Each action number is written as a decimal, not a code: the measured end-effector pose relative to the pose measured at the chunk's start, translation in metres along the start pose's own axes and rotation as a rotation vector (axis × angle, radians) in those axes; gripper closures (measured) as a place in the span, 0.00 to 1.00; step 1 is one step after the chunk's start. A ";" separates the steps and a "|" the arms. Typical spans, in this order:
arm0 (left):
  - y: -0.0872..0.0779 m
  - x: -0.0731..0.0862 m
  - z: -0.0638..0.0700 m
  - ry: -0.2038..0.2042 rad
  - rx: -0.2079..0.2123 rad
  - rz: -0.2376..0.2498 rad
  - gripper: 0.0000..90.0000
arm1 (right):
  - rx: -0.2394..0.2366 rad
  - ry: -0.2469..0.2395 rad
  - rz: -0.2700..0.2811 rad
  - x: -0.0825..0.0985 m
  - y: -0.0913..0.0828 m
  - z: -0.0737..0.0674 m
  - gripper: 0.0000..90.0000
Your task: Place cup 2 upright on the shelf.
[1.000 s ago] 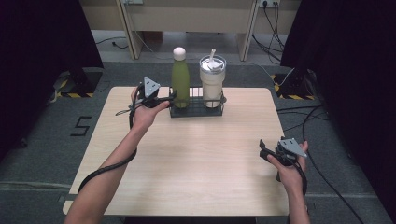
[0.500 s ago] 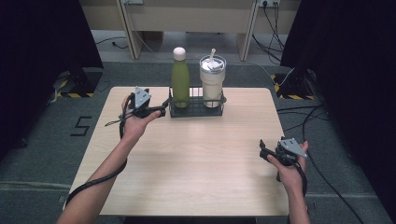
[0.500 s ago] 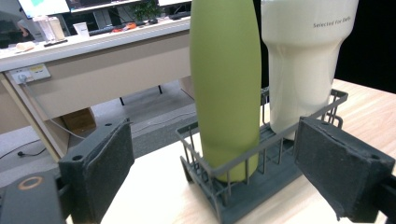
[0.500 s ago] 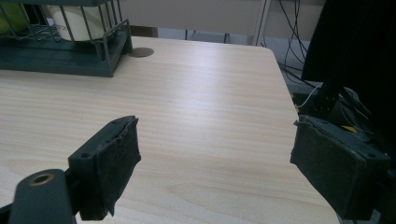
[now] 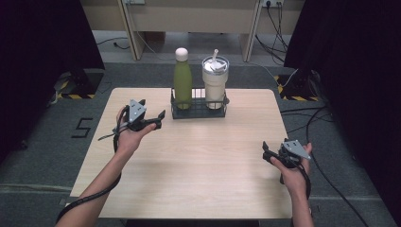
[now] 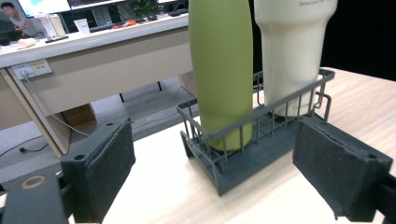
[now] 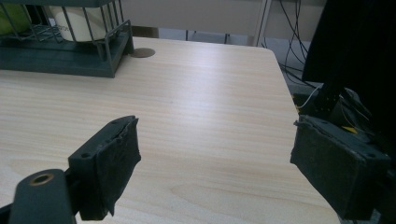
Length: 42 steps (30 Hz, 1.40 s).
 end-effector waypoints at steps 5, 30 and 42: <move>-0.010 0.008 0.002 -0.004 0.002 0.000 0.13 | 0.000 -0.003 0.000 0.000 0.000 0.000 0.17; -0.055 0.069 0.006 -0.022 -0.021 -0.061 0.14 | -0.003 -0.009 -0.003 0.001 0.001 -0.003 0.17; -0.069 0.096 0.011 -0.052 -0.027 -0.091 0.15 | -0.003 -0.009 -0.008 0.002 0.001 -0.003 0.17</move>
Point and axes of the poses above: each handheld gripper's, and its own axes: y roughly forward along the jaws, x roughly out of its underside, z roughly to its right, the point moved 7 cm from there along y, roughly forward along the jaws, and after that the axes turned 14 degrees about y, right-handed, at the moved point
